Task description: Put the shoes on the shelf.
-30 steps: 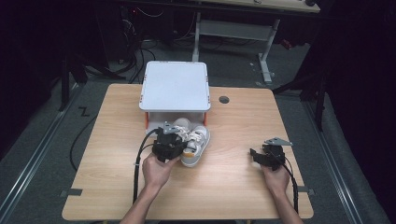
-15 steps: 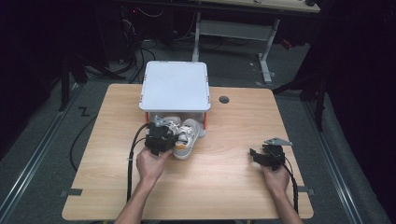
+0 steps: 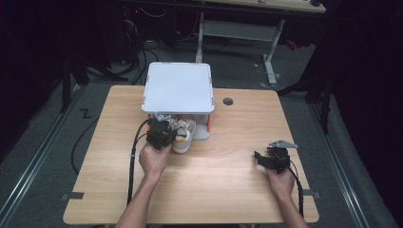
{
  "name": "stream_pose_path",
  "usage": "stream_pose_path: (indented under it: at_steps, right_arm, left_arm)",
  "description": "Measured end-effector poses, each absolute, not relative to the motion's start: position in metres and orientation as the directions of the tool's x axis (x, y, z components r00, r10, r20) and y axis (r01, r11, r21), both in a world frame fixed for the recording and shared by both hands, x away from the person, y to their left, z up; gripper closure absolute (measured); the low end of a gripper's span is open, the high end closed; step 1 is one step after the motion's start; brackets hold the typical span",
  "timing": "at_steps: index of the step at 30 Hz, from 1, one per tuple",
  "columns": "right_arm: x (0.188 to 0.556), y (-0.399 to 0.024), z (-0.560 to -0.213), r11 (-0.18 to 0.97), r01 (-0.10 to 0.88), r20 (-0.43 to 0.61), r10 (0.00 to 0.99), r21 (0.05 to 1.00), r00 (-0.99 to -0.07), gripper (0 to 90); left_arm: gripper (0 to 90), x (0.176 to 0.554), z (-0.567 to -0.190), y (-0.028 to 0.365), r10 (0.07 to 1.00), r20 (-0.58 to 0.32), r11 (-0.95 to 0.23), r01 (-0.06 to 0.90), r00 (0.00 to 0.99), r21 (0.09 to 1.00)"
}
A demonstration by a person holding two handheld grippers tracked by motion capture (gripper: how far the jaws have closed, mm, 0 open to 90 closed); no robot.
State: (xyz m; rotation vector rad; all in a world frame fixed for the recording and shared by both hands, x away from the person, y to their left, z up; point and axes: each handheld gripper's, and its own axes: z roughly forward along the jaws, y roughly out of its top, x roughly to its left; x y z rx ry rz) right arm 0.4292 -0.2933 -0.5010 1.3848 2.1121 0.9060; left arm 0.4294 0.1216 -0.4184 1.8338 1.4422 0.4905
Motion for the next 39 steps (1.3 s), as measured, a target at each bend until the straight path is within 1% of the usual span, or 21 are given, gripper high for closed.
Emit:
stream_pose_path:
  at_steps: [7,11,15,18,19,20,21,22,23,25,26,27,28,30,31,33,34,35,36,37,39]
  right_arm:
    - [0.429,-0.293,-0.501,0.279,0.621,-0.018,0.920,0.733,-0.392,37.2]
    - [0.429,-0.293,-0.501,0.279,0.621,-0.018,0.920,0.732,-0.392,37.1]
    - [0.429,-0.293,-0.501,0.280,0.621,-0.016,0.918,0.732,-0.395,36.3]
    - [0.430,-0.294,-0.501,0.282,0.619,-0.013,0.915,0.733,-0.403,37.1]
    - [0.429,-0.294,-0.501,0.282,0.618,-0.014,0.916,0.734,-0.402,42.1]
    - [0.426,-0.293,-0.498,0.285,0.617,-0.016,0.915,0.734,-0.404,55.0]
    - [0.426,-0.293,-0.498,0.285,0.617,-0.016,0.915,0.734,-0.404,55.0]
    - [0.426,-0.293,-0.497,0.286,0.607,-0.011,0.909,0.741,-0.416,58.0]
    - [0.423,-0.290,-0.491,0.268,0.582,0.035,0.889,0.767,-0.456,63.8]
    - [0.425,-0.284,-0.483,0.268,0.575,0.062,0.871,0.773,-0.488,66.5]
    - [0.425,-0.279,-0.477,0.273,0.562,0.072,0.854,0.781,-0.515,67.3]
    - [0.425,-0.279,-0.477,0.273,0.562,0.072,0.854,0.781,-0.515,67.3]
    - [0.428,-0.264,-0.461,0.293,0.526,0.080,0.813,0.799,-0.576,67.5]
    - [0.429,-0.260,-0.458,0.298,0.518,0.079,0.806,0.802,-0.586,67.4]
    - [0.432,-0.246,-0.444,0.314,0.481,0.068,0.779,0.819,-0.624,66.3]
    - [0.434,-0.240,-0.437,0.312,0.467,0.074,0.764,0.828,-0.641,65.8]
    - [0.438,-0.227,-0.421,0.306,0.436,0.081,0.736,0.846,-0.673,65.6]
    - [0.438,-0.227,-0.421,0.306,0.436,0.081,0.736,0.846,-0.673,65.6]
    - [0.442,-0.219,-0.407,0.294,0.424,0.094,0.718,0.857,-0.689,66.5]
    - [0.442,-0.219,-0.407,0.294,0.424,0.094,0.718,0.857,-0.689,66.5]
    - [0.445,-0.214,-0.393,0.280,0.420,0.114,0.702,0.863,-0.703,68.1]
  left_arm:
    - [79.7,0.443,-0.430,0.117,0.958,-0.153,-0.049,0.663,0.244,0.747]
    - [79.4,0.448,-0.437,0.115,0.963,-0.146,-0.045,0.670,0.225,0.741]
    - [79.2,0.451,-0.441,0.112,0.967,-0.120,-0.062,0.668,0.223,0.742]
    - [79.1,0.455,-0.445,0.111,0.968,-0.128,-0.050,0.669,0.215,0.741]
    - [79.0,0.456,-0.446,0.111,0.968,-0.129,-0.050,0.671,0.215,0.739]
    - [78.8,0.457,-0.448,0.109,0.969,-0.122,-0.055,0.668,0.214,0.742]
    - [78.7,0.457,-0.448,0.109,0.969,-0.122,-0.055,0.668,0.214,0.742]
    - [78.7,0.457,-0.448,0.109,0.969,-0.115,-0.060,0.664,0.217,0.745]
    - [78.2,0.457,-0.448,0.110,0.970,-0.109,-0.066,0.662,0.218,0.746]
    - [76.7,0.458,-0.450,0.110,0.970,-0.096,-0.080,0.668,0.223,0.740]
    - [74.4,0.458,-0.451,0.110,0.970,-0.092,-0.084,0.666,0.225,0.741]
    - [73.5,0.458,-0.451,0.110,0.970,-0.092,-0.084,0.666,0.225,0.741]
    - [72.8,0.458,-0.451,0.111,0.969,-0.090,-0.088,0.664,0.229,0.742]
    - [72.4,0.458,-0.451,0.111,0.968,-0.089,-0.092,0.664,0.233,0.742]
    - [70.8,0.458,-0.451,0.110,0.968,-0.089,-0.093,0.664,0.235,0.742]
    - [69.9,0.458,-0.452,0.109,0.967,-0.086,-0.097,0.662,0.238,0.743]
    - [67.6,0.458,-0.452,0.109,0.967,-0.082,-0.101,0.660,0.241,0.744]
    - [67.6,0.458,-0.453,0.108,0.967,-0.076,-0.107,0.660,0.242,0.743]
    - [66.9,0.458,-0.453,0.108,0.967,-0.072,-0.110,0.659,0.243,0.744]
    - [66.9,0.458,-0.453,0.108,0.967,-0.074,-0.109,0.658,0.244,0.745]
    - [66.2,0.458,-0.453,0.108,0.967,-0.074,-0.110,0.657,0.245,0.746]
